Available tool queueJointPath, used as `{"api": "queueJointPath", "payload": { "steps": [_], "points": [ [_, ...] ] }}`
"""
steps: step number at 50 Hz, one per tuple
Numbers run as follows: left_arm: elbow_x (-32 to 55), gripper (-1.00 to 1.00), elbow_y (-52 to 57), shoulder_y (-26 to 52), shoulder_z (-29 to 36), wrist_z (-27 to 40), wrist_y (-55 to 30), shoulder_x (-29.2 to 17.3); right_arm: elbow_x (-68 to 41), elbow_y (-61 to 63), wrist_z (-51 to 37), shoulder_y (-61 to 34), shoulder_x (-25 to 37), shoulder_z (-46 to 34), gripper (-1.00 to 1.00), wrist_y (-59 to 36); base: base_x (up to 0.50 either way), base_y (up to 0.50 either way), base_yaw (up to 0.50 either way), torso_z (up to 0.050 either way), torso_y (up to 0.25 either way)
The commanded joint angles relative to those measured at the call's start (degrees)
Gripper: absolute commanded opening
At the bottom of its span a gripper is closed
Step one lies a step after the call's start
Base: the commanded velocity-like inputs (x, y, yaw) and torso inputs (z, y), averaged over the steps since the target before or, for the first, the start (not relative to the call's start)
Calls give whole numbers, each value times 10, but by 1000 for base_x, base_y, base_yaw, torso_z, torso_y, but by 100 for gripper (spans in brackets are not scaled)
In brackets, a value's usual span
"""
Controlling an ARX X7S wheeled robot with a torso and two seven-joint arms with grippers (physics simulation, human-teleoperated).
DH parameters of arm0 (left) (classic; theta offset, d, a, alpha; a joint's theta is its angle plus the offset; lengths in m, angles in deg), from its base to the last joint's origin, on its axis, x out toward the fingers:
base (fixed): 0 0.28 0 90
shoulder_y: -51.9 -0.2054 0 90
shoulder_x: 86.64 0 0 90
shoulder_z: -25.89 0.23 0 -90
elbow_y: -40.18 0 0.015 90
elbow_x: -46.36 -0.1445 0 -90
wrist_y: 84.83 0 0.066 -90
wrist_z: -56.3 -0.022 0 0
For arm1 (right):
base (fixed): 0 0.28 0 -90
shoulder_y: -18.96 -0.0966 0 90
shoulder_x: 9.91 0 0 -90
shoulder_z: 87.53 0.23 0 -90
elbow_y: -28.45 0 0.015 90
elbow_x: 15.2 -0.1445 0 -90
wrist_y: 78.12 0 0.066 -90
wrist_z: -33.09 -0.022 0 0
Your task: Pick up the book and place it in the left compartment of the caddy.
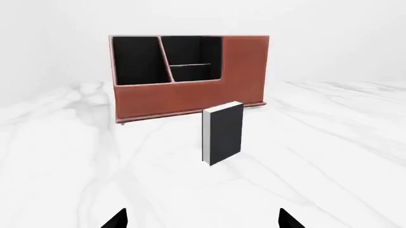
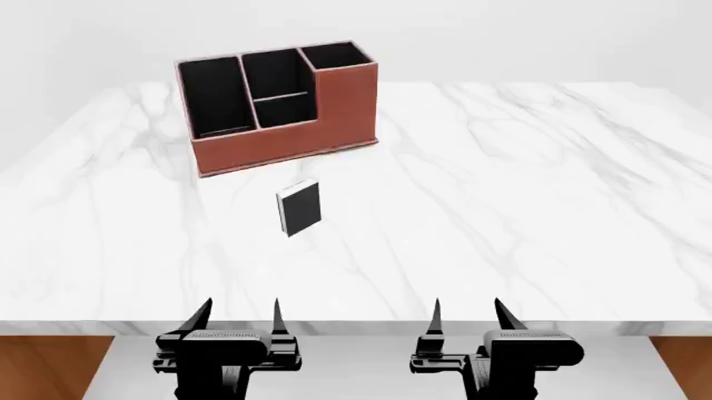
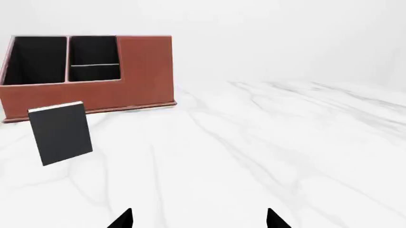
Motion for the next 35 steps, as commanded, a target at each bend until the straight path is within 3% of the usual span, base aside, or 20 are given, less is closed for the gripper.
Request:
{"api": "queueJointPath", "payload": {
  "steps": [1,19,35],
  "points": [
    [7,100,0,2,13,11,-18,-9,-4,3,-9,-1,10,-15,100,-2,0,0,0,0,0],
    [15,100,-17,6,43,51,-7,-33,-24,-4,-46,8,35,-41,100,22,0,8,0,0,0],
    [22,100,-24,7,56,67,7,-46,-31,-3,-60,5,45,-61,100,11,0,497,0,0,0]
  ]
}}
